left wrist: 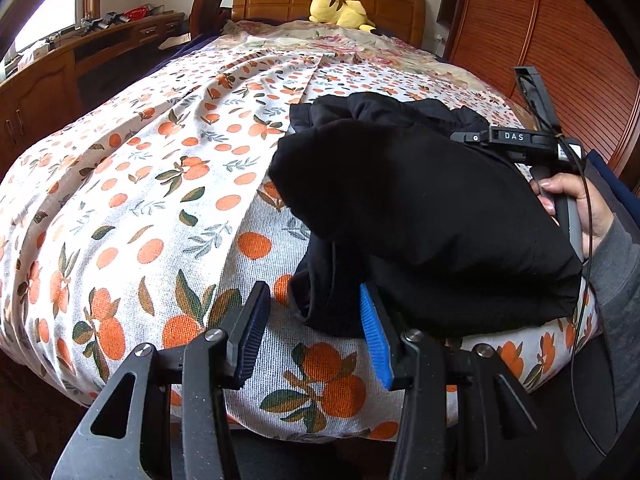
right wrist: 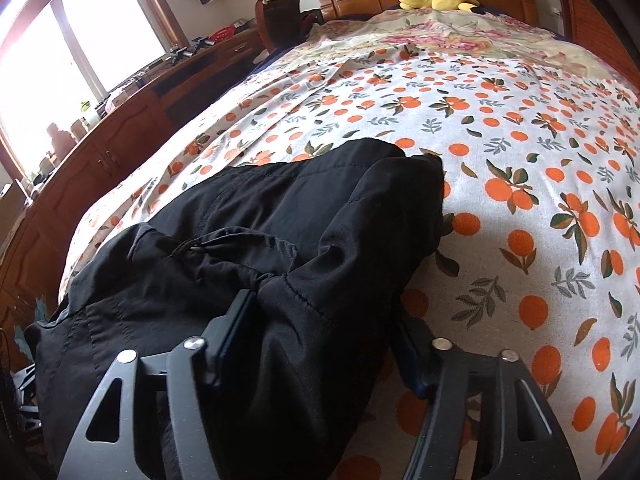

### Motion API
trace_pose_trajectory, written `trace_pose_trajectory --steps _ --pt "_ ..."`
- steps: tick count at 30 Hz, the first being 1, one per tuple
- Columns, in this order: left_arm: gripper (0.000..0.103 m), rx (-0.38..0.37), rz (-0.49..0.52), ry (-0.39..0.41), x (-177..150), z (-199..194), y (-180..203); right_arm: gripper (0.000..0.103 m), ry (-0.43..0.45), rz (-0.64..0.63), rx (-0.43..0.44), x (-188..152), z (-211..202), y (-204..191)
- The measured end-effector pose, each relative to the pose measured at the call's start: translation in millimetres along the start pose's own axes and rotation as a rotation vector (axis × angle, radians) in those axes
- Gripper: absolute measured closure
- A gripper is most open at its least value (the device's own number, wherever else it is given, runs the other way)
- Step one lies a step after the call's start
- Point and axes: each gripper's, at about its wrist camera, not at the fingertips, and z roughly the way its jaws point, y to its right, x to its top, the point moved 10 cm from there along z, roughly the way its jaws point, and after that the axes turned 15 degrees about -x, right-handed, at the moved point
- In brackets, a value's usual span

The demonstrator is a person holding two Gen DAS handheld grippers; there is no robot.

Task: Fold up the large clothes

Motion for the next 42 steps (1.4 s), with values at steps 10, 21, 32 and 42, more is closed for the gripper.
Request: trace_pose_trajectory --steps 10,21,32,42 --pt "0.096 -0.054 0.033 0.057 8 -13 8 0.075 0.122 -0.030 -0.027 7 -32 -2" --pt "0.098 -0.052 0.023 0.199 30 -73 -49 0.080 0.159 -0.081 -0.025 4 -45 -61" --pt "0.098 0.145 -0.032 0.334 55 -167 -200 0.081 0.210 -0.310 0.036 83 -8 -254" --pt "0.098 0.339 -0.142 0.379 47 -227 -331 0.081 0.227 -0.477 0.109 128 55 -424"
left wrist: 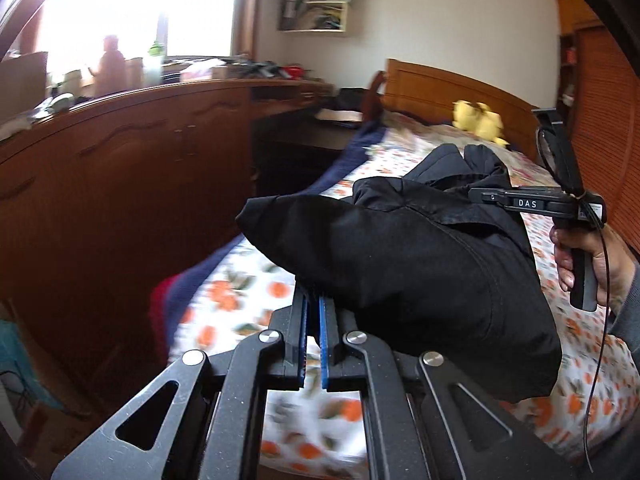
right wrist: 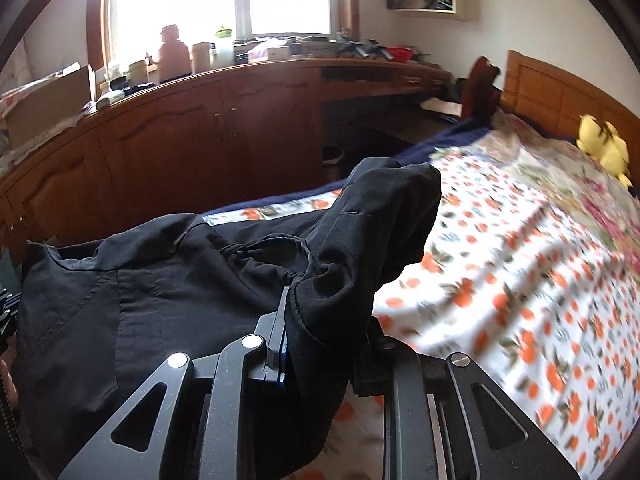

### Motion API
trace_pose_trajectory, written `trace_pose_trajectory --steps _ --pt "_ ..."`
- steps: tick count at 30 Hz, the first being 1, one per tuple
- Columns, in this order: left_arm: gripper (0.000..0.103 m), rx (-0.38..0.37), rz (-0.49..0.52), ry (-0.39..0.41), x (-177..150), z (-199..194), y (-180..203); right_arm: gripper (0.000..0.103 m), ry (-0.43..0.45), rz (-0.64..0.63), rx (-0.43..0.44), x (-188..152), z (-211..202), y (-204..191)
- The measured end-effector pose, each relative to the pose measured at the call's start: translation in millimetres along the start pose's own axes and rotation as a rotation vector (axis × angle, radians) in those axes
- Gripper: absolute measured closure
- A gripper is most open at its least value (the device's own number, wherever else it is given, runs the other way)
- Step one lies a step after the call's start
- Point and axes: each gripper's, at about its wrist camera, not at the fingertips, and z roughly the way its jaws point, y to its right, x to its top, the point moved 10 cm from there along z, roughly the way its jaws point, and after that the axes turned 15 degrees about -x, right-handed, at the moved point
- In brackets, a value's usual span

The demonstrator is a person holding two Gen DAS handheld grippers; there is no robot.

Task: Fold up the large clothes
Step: 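Lift the bundle with both grippers and carry it toward the desk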

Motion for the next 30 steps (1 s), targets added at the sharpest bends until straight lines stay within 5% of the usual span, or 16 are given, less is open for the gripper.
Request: trace_pose_trajectory --steps 6,10,17,23,25,30 --pt "0.098 0.083 -0.030 0.005 -1 0 -45 0.079 0.024 -0.043 0.002 28 36 -24" --pt "0.098 0.117 -0.046 -0.029 -8 2 -67 0.075 -0.053 -0.052 0.011 12 52 -26" --pt "0.093 0.118 -0.070 -0.061 -26 -4 -74 0.048 -0.102 -0.169 -0.086 -34 63 -15" --pt "0.047 0.122 -0.030 -0.058 -26 -17 -66 0.046 -0.060 -0.147 -0.096 -51 37 -8" --pt "0.022 0.125 -0.013 -0.055 -25 -20 -62 0.046 -0.044 -0.143 -0.053 -54 25 -17" --pt "0.020 0.130 0.001 -0.031 -16 -32 -51 0.046 -0.032 -0.175 0.070 -66 3 -48"
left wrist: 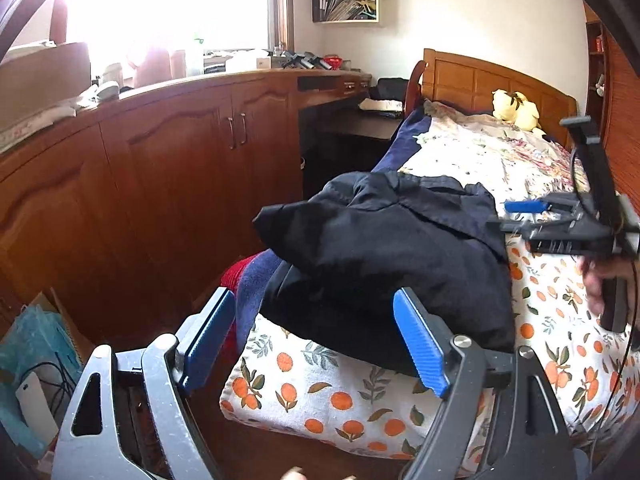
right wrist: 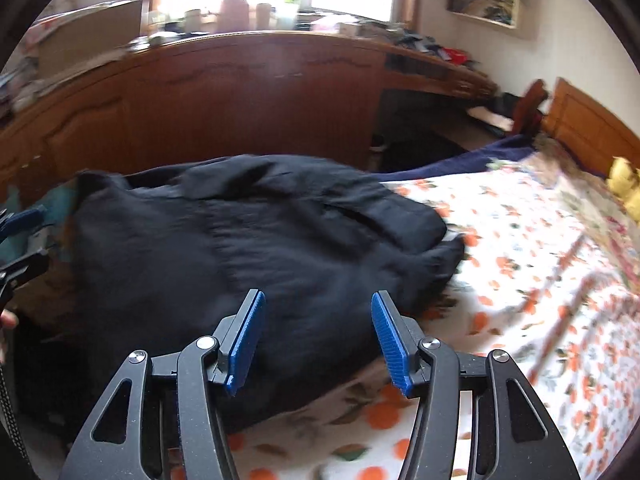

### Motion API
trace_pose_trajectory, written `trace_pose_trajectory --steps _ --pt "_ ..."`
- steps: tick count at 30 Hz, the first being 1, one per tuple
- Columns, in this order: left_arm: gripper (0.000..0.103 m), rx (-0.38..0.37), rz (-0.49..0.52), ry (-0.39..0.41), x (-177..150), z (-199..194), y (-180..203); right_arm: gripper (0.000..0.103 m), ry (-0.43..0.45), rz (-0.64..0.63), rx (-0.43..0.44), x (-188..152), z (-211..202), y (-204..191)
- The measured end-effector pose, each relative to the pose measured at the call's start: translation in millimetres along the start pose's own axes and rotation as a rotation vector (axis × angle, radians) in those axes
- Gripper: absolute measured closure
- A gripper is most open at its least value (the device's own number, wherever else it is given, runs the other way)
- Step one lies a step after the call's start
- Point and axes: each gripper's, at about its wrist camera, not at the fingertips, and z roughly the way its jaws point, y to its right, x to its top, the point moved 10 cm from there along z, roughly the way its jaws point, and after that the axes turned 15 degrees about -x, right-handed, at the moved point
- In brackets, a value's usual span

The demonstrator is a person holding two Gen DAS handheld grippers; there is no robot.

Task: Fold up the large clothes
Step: 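Lower the bundle onto the bed corner and open both grippers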

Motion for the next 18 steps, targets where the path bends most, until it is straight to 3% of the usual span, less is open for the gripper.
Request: trace_pose_trajectory --steps 3,5,8,18 --pt "0.020 0.000 0.005 0.010 6 -6 7 0.046 -0.065 -0.036 0.060 -17 18 -22" --pt "0.020 -0.001 0.008 0.018 11 -10 12 0.046 -0.100 -0.073 0.035 -29 34 -28" --pt "0.020 0.004 0.013 0.033 17 -16 20 0.045 -0.100 -0.020 0.050 -29 37 -21" --pt "0.020 -0.038 0.063 0.065 31 -31 80 0.044 -0.009 0.066 0.021 -51 -41 47"
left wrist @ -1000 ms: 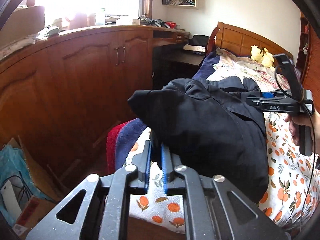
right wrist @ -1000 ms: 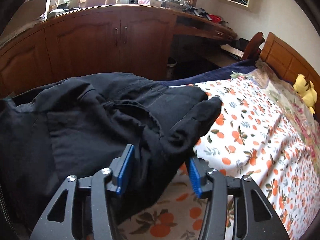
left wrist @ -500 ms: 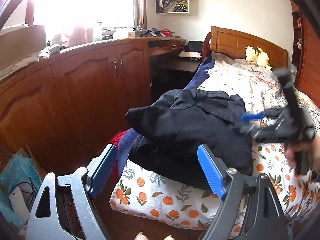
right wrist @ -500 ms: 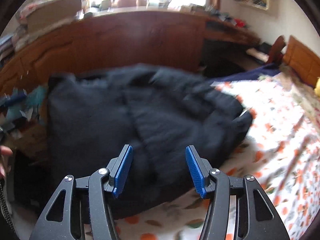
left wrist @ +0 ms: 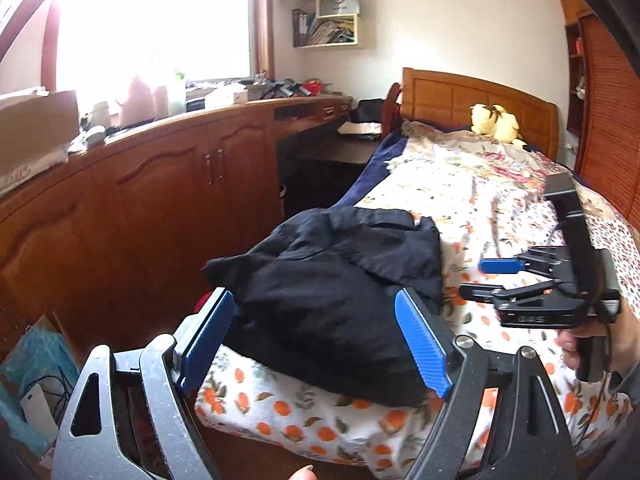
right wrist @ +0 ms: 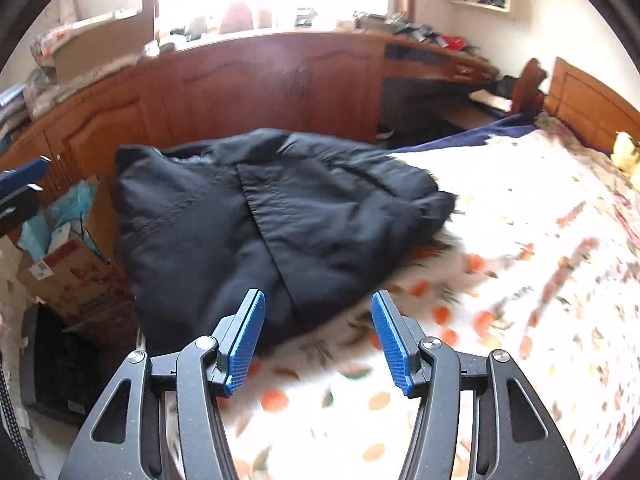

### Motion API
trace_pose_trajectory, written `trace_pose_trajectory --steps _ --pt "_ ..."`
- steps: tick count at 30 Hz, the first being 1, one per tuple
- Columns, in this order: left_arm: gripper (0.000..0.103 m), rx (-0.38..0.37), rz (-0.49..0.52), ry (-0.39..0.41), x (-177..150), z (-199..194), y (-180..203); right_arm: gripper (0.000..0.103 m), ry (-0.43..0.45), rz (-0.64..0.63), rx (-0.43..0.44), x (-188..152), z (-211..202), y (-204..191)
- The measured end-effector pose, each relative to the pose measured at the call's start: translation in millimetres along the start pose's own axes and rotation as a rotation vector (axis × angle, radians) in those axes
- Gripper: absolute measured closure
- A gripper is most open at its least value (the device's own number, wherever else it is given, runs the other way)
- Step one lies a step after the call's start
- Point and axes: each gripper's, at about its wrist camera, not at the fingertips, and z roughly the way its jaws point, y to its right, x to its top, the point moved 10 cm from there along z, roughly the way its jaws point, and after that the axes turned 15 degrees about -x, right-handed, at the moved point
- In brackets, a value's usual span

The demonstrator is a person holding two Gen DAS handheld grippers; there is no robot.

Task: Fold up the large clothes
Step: 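Lower the bundle onto the bed corner and open both grippers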

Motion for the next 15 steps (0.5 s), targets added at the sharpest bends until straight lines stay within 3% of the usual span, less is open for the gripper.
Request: trace_pose_trajectory --steps 10,12,15 --pt "0.020 -0.147 0.067 0.020 15 7 114 0.030 0.083 0.143 -0.093 -60 -120 94" --pt "0.020 -0.179 0.080 0.022 16 8 140 0.018 0.093 0.168 -0.133 -73 -141 112" --pt "0.020 -0.211 0.089 0.021 14 12 175 0.017 0.109 0.203 -0.175 -95 -173 134"
